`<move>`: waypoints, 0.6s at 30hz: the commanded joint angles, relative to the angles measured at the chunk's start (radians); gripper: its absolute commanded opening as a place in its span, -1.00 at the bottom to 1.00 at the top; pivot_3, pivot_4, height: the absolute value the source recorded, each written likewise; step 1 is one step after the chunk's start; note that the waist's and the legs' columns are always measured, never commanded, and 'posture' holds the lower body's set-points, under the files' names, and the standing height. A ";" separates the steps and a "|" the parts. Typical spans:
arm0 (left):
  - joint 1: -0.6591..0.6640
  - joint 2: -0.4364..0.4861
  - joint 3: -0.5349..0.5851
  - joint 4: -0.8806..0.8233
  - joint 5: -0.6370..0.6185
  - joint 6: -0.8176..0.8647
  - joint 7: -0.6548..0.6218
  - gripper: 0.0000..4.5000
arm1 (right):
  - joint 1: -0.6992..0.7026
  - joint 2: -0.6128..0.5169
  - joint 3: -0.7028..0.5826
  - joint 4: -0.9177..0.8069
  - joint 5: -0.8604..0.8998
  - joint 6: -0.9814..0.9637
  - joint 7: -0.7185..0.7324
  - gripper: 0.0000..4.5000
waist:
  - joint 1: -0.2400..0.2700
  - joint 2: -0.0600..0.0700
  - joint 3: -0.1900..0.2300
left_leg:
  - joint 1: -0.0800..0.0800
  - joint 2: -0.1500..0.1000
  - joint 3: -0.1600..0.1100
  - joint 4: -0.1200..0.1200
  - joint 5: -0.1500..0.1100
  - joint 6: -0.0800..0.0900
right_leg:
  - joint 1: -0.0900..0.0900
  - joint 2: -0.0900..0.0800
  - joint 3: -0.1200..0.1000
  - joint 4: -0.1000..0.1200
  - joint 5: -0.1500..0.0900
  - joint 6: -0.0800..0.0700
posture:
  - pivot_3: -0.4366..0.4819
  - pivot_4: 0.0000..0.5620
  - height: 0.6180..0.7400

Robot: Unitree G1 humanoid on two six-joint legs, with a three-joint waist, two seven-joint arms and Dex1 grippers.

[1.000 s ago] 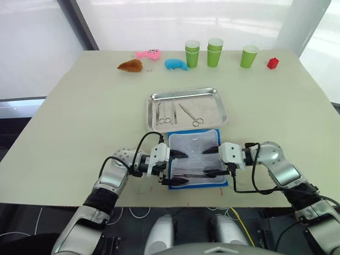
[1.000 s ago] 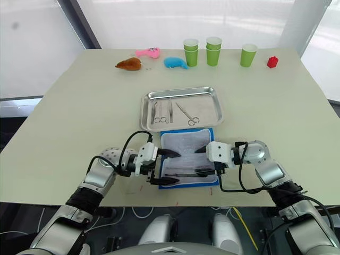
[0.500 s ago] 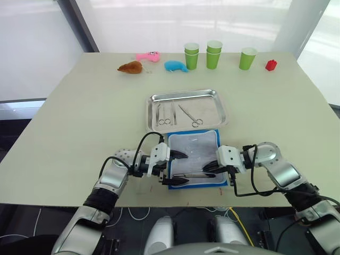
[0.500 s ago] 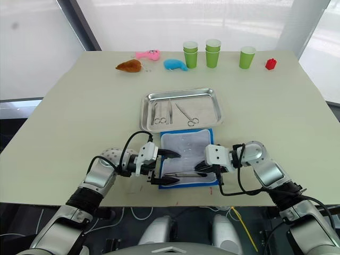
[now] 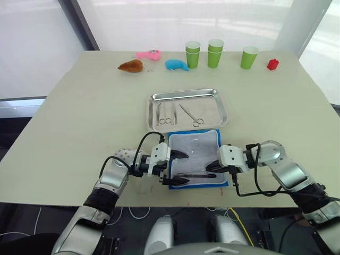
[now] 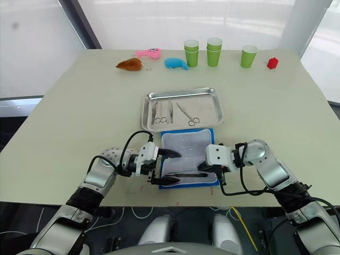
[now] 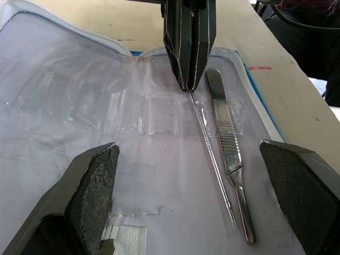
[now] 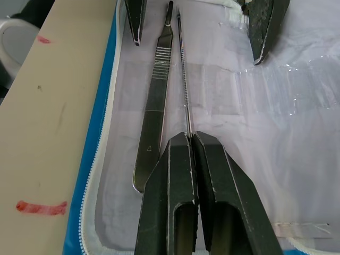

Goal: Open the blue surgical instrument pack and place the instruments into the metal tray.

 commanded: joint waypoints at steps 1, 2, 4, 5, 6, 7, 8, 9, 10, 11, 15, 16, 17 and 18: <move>0.071 0.010 -0.079 0.093 0.088 0.071 0.004 1.00 | -0.015 -0.024 -0.004 -0.050 -0.019 0.030 0.000 -0.96 | 0.001 0.000 0.002 | 0.000 0.000 0.000 0.000 0.000 0.000 | 0.000 0.000 0.000 0.000 0.000 0.000 | -0.05 -0.47 1.00; 0.071 0.009 -0.079 0.094 0.088 0.071 0.003 1.00 | -0.018 -0.028 -0.005 -0.059 -0.021 0.032 0.000 -0.96 | 0.001 0.001 0.002 | 0.000 0.000 0.000 0.000 0.000 0.000 | 0.000 0.000 0.000 0.000 0.000 0.000 | -0.05 -0.47 1.00; 0.071 0.008 -0.080 0.099 0.089 0.068 0.002 1.00 | -0.026 -0.037 -0.012 -0.077 -0.022 0.043 0.003 -0.96 | 0.001 0.001 0.003 | -0.001 0.000 0.000 0.000 0.000 0.000 | 0.000 0.000 0.000 0.000 0.000 0.000 | -0.05 -0.47 1.00; 0.071 0.007 -0.080 0.100 0.089 0.067 0.002 1.00 | -0.029 -0.040 -0.014 -0.083 -0.021 0.047 0.003 -0.96 | 0.001 0.001 0.003 | -0.001 0.000 0.000 0.000 0.000 0.000 | 0.000 0.000 0.000 -0.001 0.000 0.000 | -0.05 -0.47 1.00; 0.070 0.007 -0.081 0.100 0.090 0.068 0.002 1.00 | -0.031 -0.043 -0.015 -0.087 -0.020 0.050 0.004 -0.96 | 0.001 0.001 0.004 | -0.001 0.000 0.000 0.000 0.000 0.000 | 0.000 0.000 0.000 -0.001 0.000 0.000 | -0.05 -0.47 1.00; 0.069 0.005 -0.081 0.102 0.090 0.067 0.002 1.00 | -0.037 -0.048 -0.020 -0.096 -0.017 0.056 0.006 -0.96 | 0.001 0.000 0.004 | -0.001 0.000 0.000 0.000 0.000 0.000 | 0.000 0.000 0.000 -0.001 0.000 0.000 | -0.05 -0.47 1.00; 0.067 0.004 -0.082 0.107 0.091 0.065 0.001 1.00 | -0.043 -0.054 -0.025 -0.106 -0.015 0.060 0.009 -0.96 | 0.001 0.000 0.004 | -0.001 0.000 0.000 0.000 0.000 0.000 | 0.000 0.000 -0.001 -0.001 0.000 0.000 | -0.05 -0.47 1.00; 0.065 0.002 -0.082 0.111 0.091 0.063 0.001 1.00 | -0.048 -0.059 -0.028 -0.113 -0.013 0.064 0.011 -0.96 | 0.001 0.000 0.005 | -0.001 0.000 -0.001 0.000 0.000 0.000 | 0.000 0.000 -0.001 -0.001 0.000 0.000 | -0.05 -0.47 1.00; 0.064 0.000 -0.083 0.115 0.092 0.061 0.001 1.00 | -0.050 -0.065 -0.032 -0.121 -0.011 0.068 0.015 -0.96 | 0.001 0.001 0.005 | -0.001 0.000 -0.001 0.000 0.000 0.000 | 0.000 0.000 -0.001 -0.001 0.000 0.000 | -0.05 -0.47 1.00; 0.063 -0.001 -0.083 0.117 0.093 0.060 0.001 1.00 | -0.051 -0.069 -0.033 -0.125 -0.010 0.071 0.016 -0.96 | 0.001 0.001 0.006 | -0.001 0.000 0.000 0.000 0.000 0.000 | 0.000 0.000 -0.001 -0.001 0.000 0.000 | -0.05 -0.47 1.00; 0.058 -0.007 -0.084 0.128 0.095 0.054 0.001 1.00 | -0.057 -0.099 -0.038 -0.151 -0.005 0.082 0.027 -0.96 | 0.003 0.002 0.007 | -0.002 0.000 -0.001 0.000 0.000 0.000 | -0.001 -0.001 -0.001 -0.001 0.000 0.000 | -0.05 -0.47 1.00; 0.057 -0.009 -0.084 0.131 0.095 0.053 0.001 1.00 | -0.059 -0.105 -0.042 -0.159 -0.001 0.087 0.030 -0.96 | 0.003 0.002 0.007 | -0.002 -0.001 -0.001 0.000 0.000 0.000 | -0.001 -0.001 -0.001 -0.002 0.000 0.000 | -0.05 -0.47 1.00; 0.057 -0.010 -0.084 0.133 0.096 0.051 0.001 1.00 | -0.060 -0.110 -0.045 -0.166 0.001 0.092 0.032 -0.96 | 0.004 0.002 0.007 | -0.002 -0.001 -0.001 0.000 0.000 0.000 | -0.001 -0.001 -0.001 -0.002 0.000 0.000 | -0.05 -0.47 1.00; 0.057 -0.011 -0.084 0.135 0.096 0.050 0.001 1.00 | -0.062 -0.116 -0.047 -0.172 0.003 0.095 0.035 -0.96 | 0.004 0.002 0.008 | -0.003 -0.001 -0.001 0.000 0.000 0.000 | -0.001 -0.001 -0.002 -0.002 0.000 0.000 | -0.05 -0.47 1.00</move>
